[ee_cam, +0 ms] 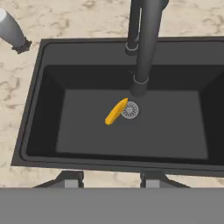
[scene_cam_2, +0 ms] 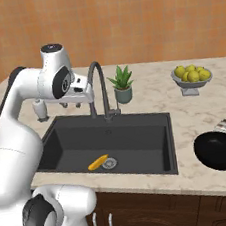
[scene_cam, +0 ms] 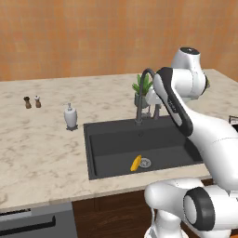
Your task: Pick the corn from the sink and place it in the bowl. Then pick the bowl and place it in the microwave. Then close the microwave door and press the start button.
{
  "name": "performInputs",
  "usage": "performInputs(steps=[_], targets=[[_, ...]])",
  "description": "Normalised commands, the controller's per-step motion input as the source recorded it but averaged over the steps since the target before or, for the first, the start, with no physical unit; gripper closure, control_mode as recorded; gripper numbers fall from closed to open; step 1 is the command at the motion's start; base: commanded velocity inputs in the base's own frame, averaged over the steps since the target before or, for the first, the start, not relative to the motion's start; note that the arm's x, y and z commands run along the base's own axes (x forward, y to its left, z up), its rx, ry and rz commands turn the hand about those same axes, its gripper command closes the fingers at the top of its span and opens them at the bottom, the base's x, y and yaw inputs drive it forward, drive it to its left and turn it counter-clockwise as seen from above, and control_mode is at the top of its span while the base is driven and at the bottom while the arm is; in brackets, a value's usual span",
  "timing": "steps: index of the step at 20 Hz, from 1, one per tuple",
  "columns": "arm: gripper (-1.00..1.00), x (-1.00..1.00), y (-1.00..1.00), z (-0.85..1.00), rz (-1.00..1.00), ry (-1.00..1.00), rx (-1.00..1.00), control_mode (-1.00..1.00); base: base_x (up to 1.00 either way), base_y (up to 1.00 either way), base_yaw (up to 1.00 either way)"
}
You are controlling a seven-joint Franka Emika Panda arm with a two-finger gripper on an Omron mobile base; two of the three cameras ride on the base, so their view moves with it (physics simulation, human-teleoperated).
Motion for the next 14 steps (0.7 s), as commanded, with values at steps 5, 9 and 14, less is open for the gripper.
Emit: performInputs(steps=[5,9,14], targets=[[-1.0,0.04,0.3,-0.25,-0.03,0.13,-0.11,-1.0,0.0,0.0,0.0],[-1.0,0.15,1.0,-0.93,-0.18,0.14,-0.31,-1.0,0.0,0.0,0.0],[-1.0,0.48,0.89,-1.0,-0.25,0.1,-0.13,-1.0,0.0,0.0,0.0]])
